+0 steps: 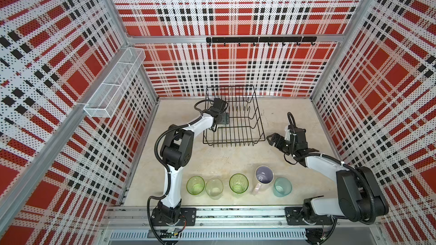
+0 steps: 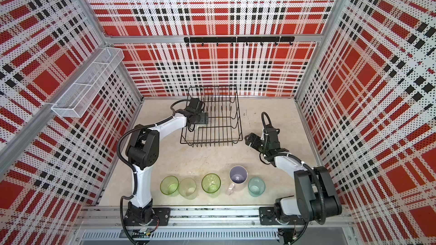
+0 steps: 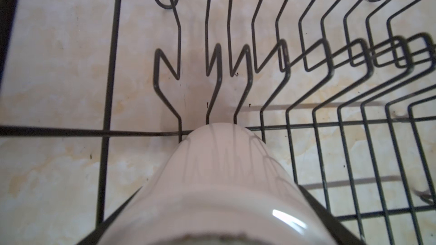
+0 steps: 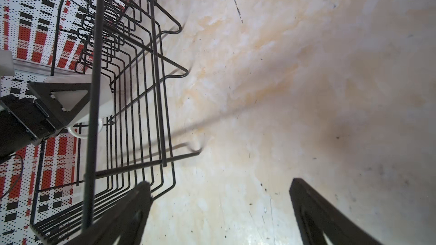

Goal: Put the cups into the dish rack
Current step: 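Lower the held mug into the rack with the left gripper while the right arm withdraws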

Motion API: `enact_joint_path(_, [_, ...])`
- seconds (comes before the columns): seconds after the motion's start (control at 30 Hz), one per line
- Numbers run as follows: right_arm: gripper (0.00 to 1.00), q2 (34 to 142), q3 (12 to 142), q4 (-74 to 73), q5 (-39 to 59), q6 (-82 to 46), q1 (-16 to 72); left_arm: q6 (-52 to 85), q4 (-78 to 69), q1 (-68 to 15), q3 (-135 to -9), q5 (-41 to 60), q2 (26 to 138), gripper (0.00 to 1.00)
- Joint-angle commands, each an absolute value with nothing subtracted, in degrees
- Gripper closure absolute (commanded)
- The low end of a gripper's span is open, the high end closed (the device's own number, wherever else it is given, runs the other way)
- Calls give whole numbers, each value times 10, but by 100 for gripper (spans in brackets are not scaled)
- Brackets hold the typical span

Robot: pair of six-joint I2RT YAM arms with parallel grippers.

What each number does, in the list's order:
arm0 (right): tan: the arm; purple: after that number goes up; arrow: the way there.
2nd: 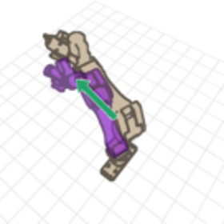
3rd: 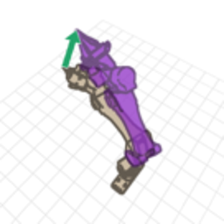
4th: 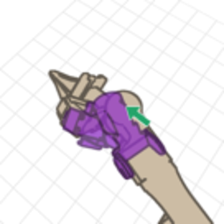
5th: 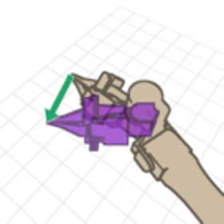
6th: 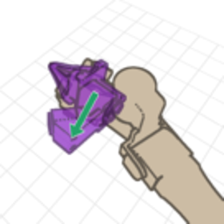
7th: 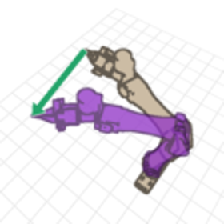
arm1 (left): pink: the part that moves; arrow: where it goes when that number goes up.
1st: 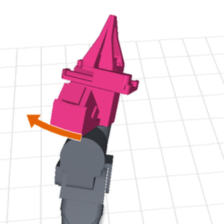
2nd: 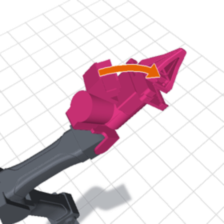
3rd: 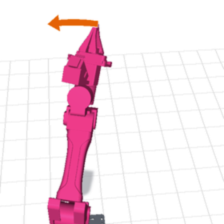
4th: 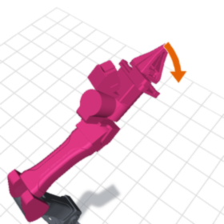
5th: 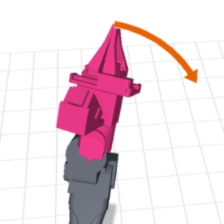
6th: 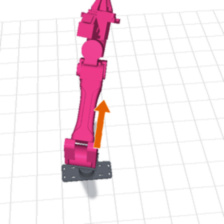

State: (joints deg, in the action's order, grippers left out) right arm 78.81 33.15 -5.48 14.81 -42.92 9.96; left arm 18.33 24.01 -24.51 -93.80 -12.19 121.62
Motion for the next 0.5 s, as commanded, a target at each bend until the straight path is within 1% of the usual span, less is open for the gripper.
enact_joint_path(0.0, [5,794,348,-56,148,-425,98,178,239,-246,-968,-128,1219,7])
enact_joint_path(0.13, [5,791,347,-55,145,-424,100,176,247,-247,-979,-113,1216,6])
enact_joint_path(0.2, [5,786,344,-55,144,-424,100,176,246,-249,-979,-108,1207,1])
enact_joint_path(0.47, [5,752,333,-52,131,-423,101,178,258,-250,-981,-102,1158,2])
